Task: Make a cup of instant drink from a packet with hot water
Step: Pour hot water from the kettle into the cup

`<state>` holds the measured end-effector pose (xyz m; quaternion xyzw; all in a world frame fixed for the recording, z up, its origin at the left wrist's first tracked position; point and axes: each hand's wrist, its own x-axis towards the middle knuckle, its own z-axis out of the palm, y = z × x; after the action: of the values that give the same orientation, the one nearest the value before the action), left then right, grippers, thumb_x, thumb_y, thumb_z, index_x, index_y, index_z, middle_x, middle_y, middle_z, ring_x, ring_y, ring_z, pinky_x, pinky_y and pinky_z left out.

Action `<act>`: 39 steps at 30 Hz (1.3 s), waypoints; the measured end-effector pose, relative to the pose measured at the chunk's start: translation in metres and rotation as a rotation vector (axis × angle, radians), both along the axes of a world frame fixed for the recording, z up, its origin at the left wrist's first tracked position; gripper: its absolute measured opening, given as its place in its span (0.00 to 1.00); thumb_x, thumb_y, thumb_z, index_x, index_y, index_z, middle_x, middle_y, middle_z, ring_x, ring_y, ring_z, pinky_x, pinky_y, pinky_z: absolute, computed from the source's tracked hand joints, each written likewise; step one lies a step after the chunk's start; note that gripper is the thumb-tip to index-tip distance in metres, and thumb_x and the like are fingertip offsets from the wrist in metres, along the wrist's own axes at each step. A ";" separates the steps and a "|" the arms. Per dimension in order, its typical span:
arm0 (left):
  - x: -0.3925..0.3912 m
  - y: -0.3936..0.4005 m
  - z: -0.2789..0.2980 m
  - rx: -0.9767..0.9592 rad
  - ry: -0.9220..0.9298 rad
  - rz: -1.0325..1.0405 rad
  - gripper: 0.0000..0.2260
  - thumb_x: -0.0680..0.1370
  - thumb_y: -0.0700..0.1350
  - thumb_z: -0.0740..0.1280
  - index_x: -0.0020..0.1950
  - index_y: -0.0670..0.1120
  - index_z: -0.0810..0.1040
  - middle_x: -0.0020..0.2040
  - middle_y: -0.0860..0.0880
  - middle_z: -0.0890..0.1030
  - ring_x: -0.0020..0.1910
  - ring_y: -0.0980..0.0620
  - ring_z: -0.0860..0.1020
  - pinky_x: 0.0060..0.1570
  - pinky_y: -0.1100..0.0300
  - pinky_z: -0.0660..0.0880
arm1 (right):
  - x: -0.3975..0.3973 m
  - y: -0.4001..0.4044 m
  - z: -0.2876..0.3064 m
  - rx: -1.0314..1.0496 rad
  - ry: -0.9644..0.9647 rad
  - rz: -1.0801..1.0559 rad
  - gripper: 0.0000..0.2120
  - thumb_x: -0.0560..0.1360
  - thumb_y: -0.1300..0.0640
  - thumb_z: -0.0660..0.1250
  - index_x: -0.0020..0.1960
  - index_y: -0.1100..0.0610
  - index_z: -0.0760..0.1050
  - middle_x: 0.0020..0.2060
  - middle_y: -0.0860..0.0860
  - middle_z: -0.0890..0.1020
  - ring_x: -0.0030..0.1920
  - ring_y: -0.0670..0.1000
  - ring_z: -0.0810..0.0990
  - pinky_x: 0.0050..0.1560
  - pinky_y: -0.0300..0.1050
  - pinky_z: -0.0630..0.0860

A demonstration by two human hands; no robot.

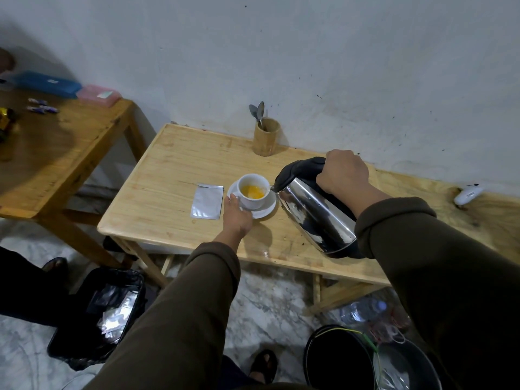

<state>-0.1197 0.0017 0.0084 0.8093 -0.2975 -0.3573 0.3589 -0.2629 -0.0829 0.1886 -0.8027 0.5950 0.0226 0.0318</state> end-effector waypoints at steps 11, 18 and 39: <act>-0.002 -0.001 -0.001 0.006 -0.026 0.001 0.28 0.81 0.39 0.54 0.79 0.41 0.47 0.80 0.45 0.48 0.78 0.44 0.54 0.76 0.52 0.55 | 0.003 -0.001 -0.001 -0.013 0.022 0.015 0.09 0.75 0.63 0.63 0.54 0.61 0.75 0.41 0.54 0.73 0.41 0.55 0.72 0.39 0.44 0.68; -0.001 -0.002 -0.001 0.005 -0.004 0.014 0.28 0.80 0.38 0.54 0.79 0.40 0.47 0.80 0.45 0.47 0.78 0.44 0.54 0.76 0.53 0.55 | 0.004 -0.001 -0.001 -0.026 0.040 0.028 0.09 0.75 0.63 0.63 0.55 0.61 0.75 0.41 0.54 0.73 0.41 0.55 0.72 0.39 0.44 0.69; -0.006 -0.004 -0.004 0.011 -0.063 0.052 0.29 0.79 0.38 0.56 0.78 0.37 0.48 0.78 0.40 0.52 0.77 0.44 0.56 0.76 0.56 0.55 | -0.013 -0.011 -0.004 -0.022 -0.073 0.020 0.07 0.72 0.64 0.63 0.50 0.61 0.73 0.42 0.56 0.74 0.41 0.56 0.71 0.39 0.44 0.68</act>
<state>-0.1253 -0.0021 0.0043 0.8296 -0.2858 -0.3236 0.3541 -0.2760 -0.0943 0.1846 -0.8092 0.5857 -0.0129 0.0444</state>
